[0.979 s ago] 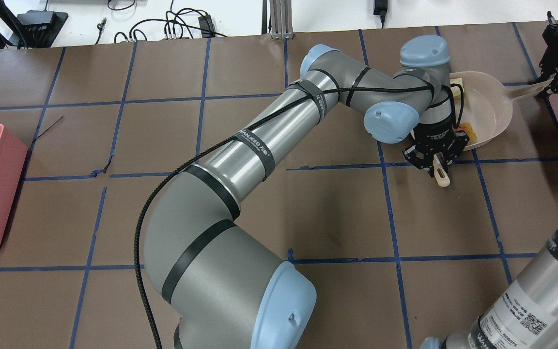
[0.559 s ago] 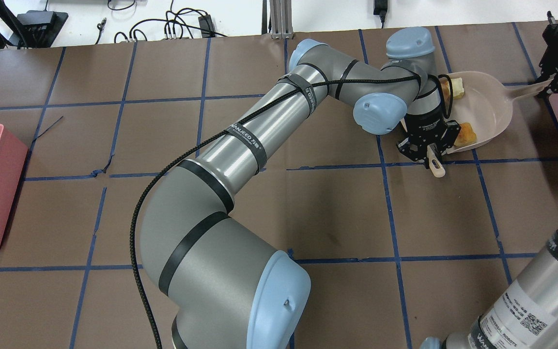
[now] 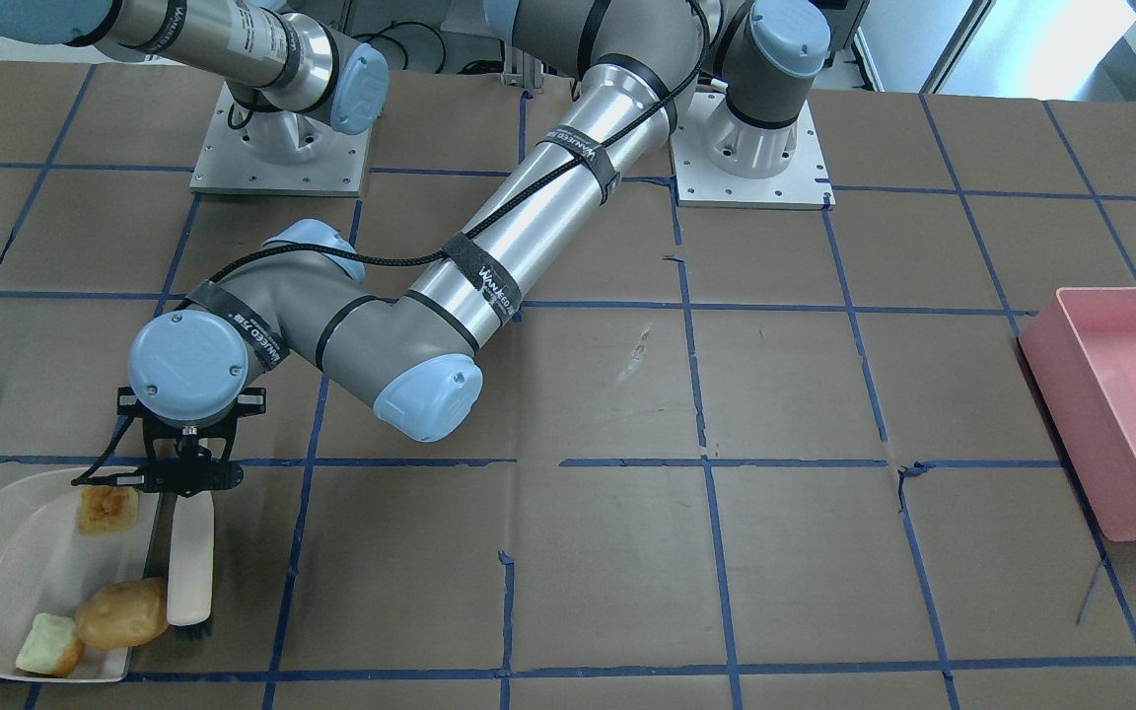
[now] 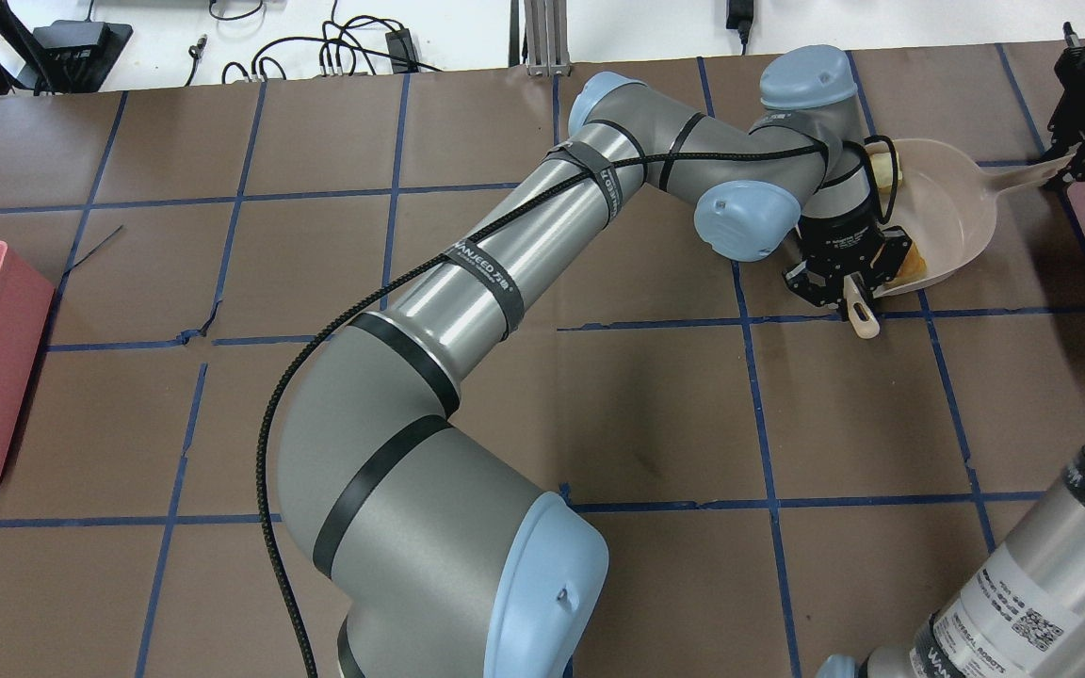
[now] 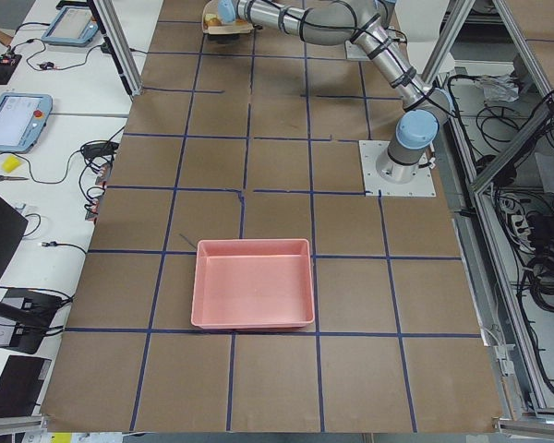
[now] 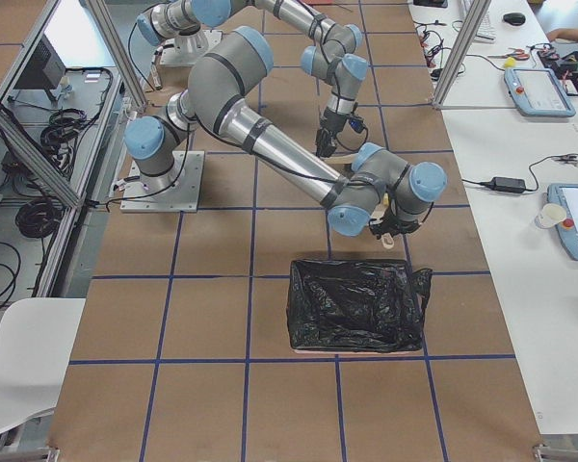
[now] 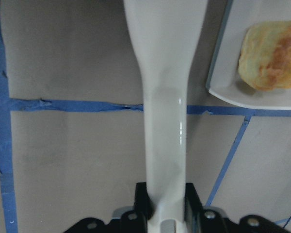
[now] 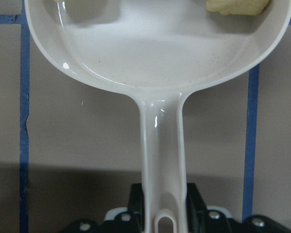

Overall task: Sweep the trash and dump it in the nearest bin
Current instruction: 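Sweep the bread and food chunk into the dustpan with the left gripper's brush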

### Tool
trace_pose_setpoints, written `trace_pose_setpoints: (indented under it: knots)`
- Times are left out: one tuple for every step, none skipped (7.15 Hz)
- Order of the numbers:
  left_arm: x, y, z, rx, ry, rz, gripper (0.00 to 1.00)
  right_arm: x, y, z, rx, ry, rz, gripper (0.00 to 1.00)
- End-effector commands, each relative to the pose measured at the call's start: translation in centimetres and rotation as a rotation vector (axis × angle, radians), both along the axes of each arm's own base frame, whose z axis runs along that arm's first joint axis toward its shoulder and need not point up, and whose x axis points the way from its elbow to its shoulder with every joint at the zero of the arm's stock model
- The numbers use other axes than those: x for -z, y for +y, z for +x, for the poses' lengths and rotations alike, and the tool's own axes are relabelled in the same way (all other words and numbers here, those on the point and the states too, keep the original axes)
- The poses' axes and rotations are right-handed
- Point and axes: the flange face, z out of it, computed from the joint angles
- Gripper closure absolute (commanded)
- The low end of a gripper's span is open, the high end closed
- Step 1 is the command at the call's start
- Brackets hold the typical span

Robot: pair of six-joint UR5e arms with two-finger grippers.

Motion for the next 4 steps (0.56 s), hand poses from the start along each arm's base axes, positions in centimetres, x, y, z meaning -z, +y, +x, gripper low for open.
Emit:
trace_pose_setpoints:
  knots:
    - [1.0, 0.7, -1.0, 0.072, 0.016, -0.026, 0.96, -0.1, 0.0, 0.0, 0.0, 0.001, -0.001, 1.0]
    - [2.5, 1.0, -1.5, 0.081, 0.007, -0.021, 0.96, 0.0, 0.0, 0.0, 0.0, 0.0, 0.0, 1.0]
    - [2.9, 1.3, -1.7, 0.088, 0.004, -0.022, 0.96, -0.1, 0.0, 0.0, 0.0, 0.001, -0.001, 1.0]
    - [2.5, 1.8, -2.3, 0.114, 0.006, -0.048, 0.96, -0.1, 0.0, 0.0, 0.0, 0.001, -0.001, 1.0]
